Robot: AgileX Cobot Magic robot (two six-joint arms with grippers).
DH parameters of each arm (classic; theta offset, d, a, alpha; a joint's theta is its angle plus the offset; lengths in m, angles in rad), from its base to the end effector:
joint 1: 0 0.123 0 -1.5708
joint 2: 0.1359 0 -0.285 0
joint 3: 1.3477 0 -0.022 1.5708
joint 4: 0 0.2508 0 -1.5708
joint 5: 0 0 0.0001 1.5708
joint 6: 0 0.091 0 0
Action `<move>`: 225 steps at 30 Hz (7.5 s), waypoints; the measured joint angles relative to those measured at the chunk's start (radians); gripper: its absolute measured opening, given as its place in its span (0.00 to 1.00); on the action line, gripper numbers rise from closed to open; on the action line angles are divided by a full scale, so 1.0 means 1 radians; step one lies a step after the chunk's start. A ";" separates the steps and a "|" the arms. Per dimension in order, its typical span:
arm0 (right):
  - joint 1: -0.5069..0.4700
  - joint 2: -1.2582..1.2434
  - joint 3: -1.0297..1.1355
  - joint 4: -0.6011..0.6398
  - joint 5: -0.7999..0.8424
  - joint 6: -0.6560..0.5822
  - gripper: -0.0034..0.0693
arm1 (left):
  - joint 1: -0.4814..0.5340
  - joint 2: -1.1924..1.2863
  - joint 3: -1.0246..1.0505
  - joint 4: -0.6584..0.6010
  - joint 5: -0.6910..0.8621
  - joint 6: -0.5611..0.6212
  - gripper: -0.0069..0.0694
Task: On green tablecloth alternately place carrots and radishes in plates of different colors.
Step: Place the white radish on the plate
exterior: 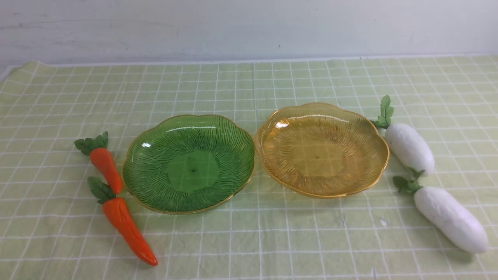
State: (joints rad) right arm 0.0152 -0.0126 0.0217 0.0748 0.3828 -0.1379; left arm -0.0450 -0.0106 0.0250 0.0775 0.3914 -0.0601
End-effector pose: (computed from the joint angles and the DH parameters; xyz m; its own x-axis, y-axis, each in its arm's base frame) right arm 0.0522 0.0033 0.1722 -0.2955 -0.0729 -0.9526 -0.0622 0.9964 -0.0570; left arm 0.0522 0.0003 0.1703 -0.3117 0.0256 -0.9498 0.0205 0.9996 0.0202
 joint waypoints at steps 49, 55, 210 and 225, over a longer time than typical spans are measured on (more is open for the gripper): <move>0.000 0.785 -0.523 0.030 0.336 0.253 0.04 | 0.000 0.725 -0.470 -0.692 0.525 0.087 0.08; 0.000 1.074 -0.669 0.020 0.359 0.165 0.17 | 0.000 0.894 -0.483 -0.692 0.537 0.164 0.08; 0.067 1.829 -1.210 0.825 0.268 -0.699 0.99 | 0.000 0.930 -0.484 -0.641 0.472 0.181 0.08; -0.008 1.486 -1.210 0.803 0.595 -0.664 0.57 | 0.000 0.930 -0.484 -0.635 0.471 0.182 0.08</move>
State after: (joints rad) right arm 0.0072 1.4732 -1.1882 0.8781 0.9782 -0.8017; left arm -0.0450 0.9195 -0.4593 -0.5580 0.8624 0.1218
